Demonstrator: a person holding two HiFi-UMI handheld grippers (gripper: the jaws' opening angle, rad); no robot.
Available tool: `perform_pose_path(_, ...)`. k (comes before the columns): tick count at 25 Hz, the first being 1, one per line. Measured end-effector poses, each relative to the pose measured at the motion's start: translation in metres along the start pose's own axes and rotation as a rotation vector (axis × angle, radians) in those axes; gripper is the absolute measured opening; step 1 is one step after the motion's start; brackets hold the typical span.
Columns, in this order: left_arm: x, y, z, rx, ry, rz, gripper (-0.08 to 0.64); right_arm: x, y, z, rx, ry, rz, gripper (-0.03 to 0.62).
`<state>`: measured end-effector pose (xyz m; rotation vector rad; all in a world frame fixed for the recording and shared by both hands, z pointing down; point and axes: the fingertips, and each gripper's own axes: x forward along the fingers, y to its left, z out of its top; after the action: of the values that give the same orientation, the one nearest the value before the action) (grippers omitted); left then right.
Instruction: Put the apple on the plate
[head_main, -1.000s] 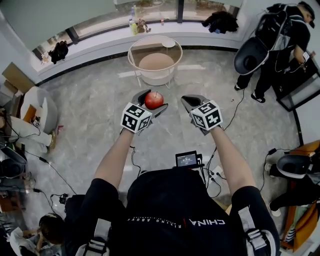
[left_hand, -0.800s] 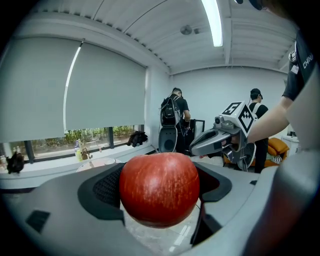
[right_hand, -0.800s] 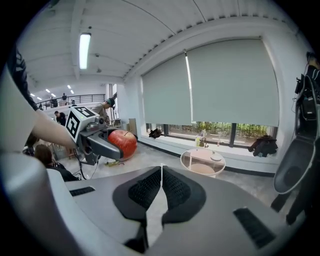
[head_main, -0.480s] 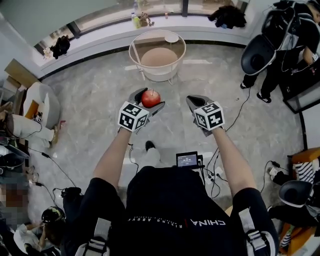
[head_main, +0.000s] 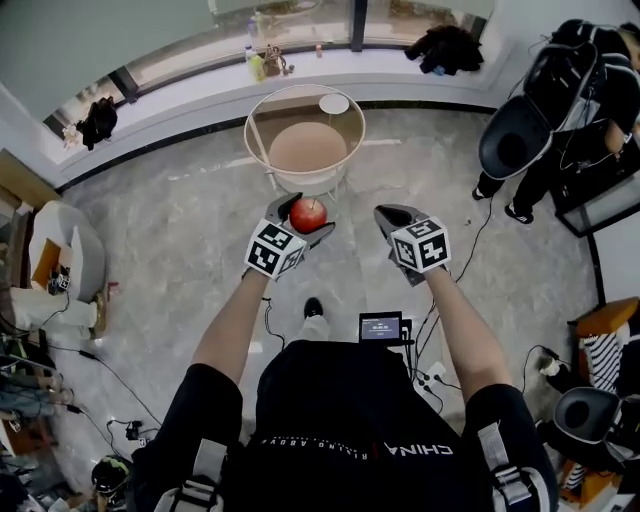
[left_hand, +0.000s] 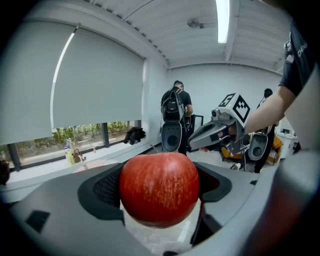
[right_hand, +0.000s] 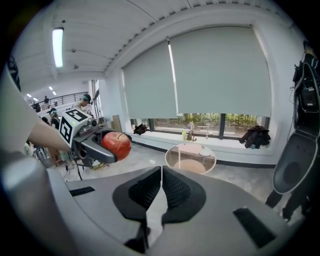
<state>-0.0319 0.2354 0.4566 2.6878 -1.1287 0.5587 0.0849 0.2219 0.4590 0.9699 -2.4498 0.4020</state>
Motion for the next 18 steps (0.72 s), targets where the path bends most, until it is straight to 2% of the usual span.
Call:
perform_pose_path(4,0.019,0.07,0.02,0.013,-0.023,-0.031,0.397,0.049,-0.024,0.046,-0.022,0.022,-0.049,0.032)
perform_pose_path(8,0.04,0.129,0.022,-0.004,-0.023,-0.037,0.397,0.092,-0.037,0.072,-0.017,0.019,-0.074,0.032)
perform_pose_path(11,0.05,0.156,0.024,-0.004,-0.027,-0.049,0.397,0.115,-0.048,0.079,-0.027,0.042,-0.088,0.032)
perform_pose_path(15,0.073,0.18,0.024,-0.016,-0.018,-0.058,0.397,0.135,-0.074,0.082,0.026,0.051,-0.092,0.032)
perform_pose_path(18,0.095,0.196,0.021,-0.026,-0.005,-0.067,0.397,0.153,-0.093,0.083,0.017,0.065,-0.097,0.032)
